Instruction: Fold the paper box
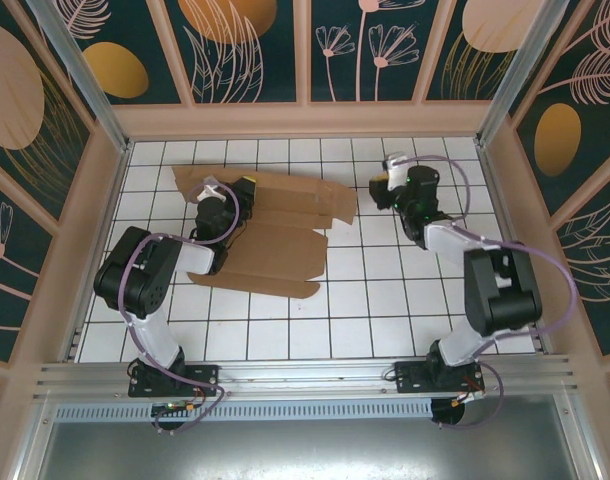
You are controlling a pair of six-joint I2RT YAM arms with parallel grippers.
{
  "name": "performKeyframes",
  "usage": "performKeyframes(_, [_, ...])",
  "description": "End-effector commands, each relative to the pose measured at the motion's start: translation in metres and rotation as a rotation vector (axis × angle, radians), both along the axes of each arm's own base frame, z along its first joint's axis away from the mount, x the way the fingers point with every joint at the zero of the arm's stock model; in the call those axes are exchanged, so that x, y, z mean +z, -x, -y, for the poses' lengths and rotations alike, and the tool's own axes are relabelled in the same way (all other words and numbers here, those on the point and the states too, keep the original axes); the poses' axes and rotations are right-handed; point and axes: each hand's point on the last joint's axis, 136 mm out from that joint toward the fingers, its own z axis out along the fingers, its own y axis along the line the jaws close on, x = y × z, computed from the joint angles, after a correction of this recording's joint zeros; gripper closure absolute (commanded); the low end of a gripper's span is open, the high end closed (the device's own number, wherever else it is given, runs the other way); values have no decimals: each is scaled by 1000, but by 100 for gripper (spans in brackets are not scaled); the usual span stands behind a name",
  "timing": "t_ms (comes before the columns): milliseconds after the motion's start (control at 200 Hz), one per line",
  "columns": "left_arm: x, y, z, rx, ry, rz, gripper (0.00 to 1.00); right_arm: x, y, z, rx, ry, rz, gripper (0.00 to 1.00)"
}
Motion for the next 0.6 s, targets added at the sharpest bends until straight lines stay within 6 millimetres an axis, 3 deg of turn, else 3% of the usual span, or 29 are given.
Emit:
performKeyframes(0, [-2,-3,2,-15,-3,5,100,-2,-6,-15,179,134,80,78])
performKeyframes(190, [-5,-4,4,-20,0,-11,100,-7,9,-50,382,150,152,77])
performKeyframes(415, [-7,-4,4,-18,-1,-15,100,-29,29,-77,518,198,171,75])
performKeyframes(596, [-8,-3,5,-23,4,-22,100,-25,42,-92,566,176,222,73])
